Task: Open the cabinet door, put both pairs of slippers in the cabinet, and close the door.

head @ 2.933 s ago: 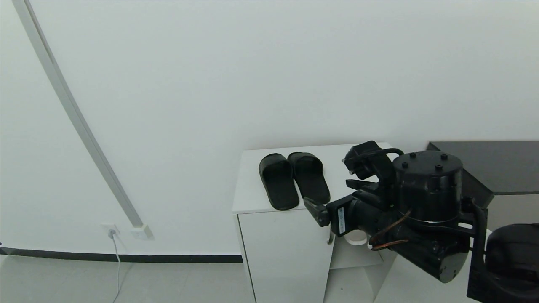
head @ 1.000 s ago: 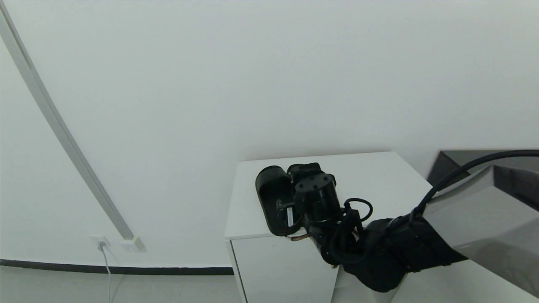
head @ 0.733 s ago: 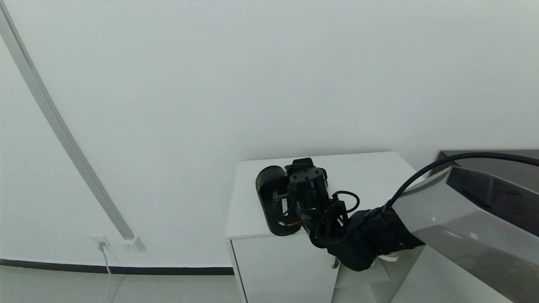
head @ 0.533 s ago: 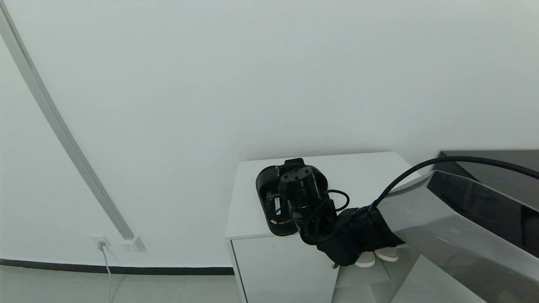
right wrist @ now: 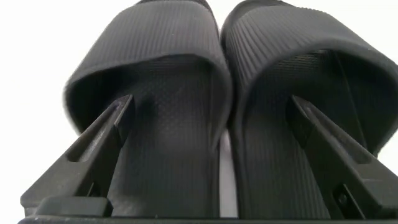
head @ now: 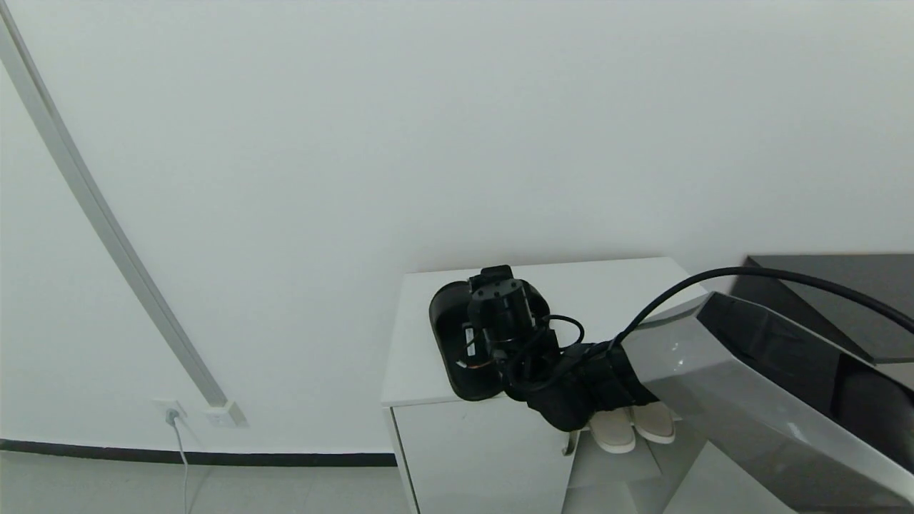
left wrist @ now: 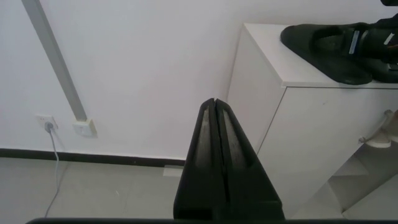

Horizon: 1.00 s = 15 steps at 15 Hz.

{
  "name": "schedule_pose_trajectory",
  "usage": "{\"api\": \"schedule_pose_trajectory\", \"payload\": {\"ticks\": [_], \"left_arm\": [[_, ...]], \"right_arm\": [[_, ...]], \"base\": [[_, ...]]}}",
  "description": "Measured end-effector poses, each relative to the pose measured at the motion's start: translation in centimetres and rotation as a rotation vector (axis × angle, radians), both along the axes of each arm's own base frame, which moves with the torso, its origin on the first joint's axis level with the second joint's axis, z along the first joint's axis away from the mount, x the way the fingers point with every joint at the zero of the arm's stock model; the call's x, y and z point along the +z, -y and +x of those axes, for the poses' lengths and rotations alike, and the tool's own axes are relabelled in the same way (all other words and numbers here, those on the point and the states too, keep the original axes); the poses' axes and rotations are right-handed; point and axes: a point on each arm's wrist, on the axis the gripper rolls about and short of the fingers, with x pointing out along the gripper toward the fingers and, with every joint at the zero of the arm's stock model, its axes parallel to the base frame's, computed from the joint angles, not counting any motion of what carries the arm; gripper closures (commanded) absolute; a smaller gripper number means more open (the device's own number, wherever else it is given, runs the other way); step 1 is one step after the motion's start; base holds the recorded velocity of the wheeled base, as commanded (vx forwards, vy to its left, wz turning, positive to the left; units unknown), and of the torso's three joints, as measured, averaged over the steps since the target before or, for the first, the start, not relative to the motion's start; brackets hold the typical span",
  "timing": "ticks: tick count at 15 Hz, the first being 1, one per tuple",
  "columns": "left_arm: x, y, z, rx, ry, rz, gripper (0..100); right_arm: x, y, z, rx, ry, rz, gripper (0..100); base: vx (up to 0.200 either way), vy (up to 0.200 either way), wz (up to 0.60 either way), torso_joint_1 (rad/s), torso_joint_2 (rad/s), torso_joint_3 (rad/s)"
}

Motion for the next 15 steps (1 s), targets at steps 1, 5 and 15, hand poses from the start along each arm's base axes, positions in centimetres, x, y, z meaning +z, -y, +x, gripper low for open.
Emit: {"api": "schedule_pose_trajectory", "payload": {"ticks": [1,5,15], "left_arm": [[0.0,0.0,0.0,-0.001,0.0,0.0,100],[0.0,0.0,0.0,-0.001,0.0,0.0,100],[0.0,0.0,0.0,-0.001,0.0,0.001,100]], "right_arm": [[0.0,-0.1,0.0,0.001,0.0,-0.001,100],[0.2,0.0,-0.1,0.002,0.004,0.005,100],[5.9,6.3,-7.5,0.13,-0.039,0.011,100]], "base": [[0.0,0.0,0.0,0.0,0.0,0.0],[0.0,0.0,0.0,0.0,0.0,0.0],[0.0,0.0,0.0,0.0,0.0,0.0]]}}
